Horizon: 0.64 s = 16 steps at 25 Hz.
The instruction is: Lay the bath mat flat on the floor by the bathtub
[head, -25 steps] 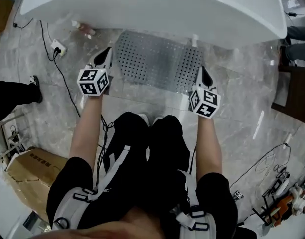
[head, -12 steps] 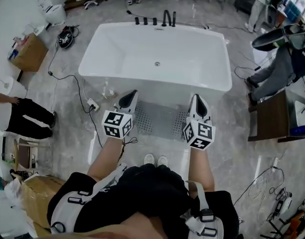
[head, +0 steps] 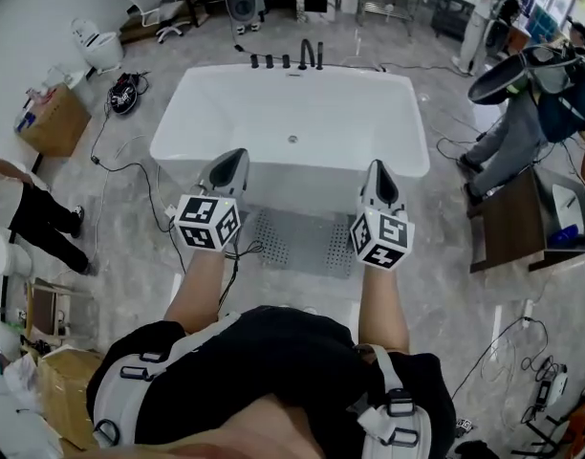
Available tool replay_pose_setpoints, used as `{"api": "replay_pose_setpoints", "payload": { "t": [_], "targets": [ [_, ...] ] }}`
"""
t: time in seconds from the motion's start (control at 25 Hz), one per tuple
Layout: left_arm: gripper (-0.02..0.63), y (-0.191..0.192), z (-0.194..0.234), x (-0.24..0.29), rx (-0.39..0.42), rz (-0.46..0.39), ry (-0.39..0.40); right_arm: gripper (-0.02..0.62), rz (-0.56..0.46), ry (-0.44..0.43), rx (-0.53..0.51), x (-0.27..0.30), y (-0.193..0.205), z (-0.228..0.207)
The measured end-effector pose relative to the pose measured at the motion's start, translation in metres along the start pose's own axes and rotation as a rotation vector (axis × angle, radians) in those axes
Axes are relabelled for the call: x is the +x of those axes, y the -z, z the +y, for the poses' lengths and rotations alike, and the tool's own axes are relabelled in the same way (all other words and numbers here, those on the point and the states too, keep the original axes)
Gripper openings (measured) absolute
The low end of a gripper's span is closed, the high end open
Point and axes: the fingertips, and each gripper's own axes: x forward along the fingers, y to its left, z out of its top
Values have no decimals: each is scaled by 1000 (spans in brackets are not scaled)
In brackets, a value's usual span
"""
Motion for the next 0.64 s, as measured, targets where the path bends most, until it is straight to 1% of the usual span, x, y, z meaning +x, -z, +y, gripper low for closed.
{"api": "replay_pose_setpoints", "payload": {
  "t": [0.2, 0.44, 0.64],
  "targets": [
    [3, -1, 0, -13, 9, 3, -4, 6, 3, -1, -8, -9, 1, 5],
    [3, 0, 2, -22, -7, 8, -5, 6, 11, -8, -15, -13, 1, 12],
    [3, 1, 6, -24, -4, 10, -5, 6, 18, -10, -14, -12, 6, 17]
  ]
}}
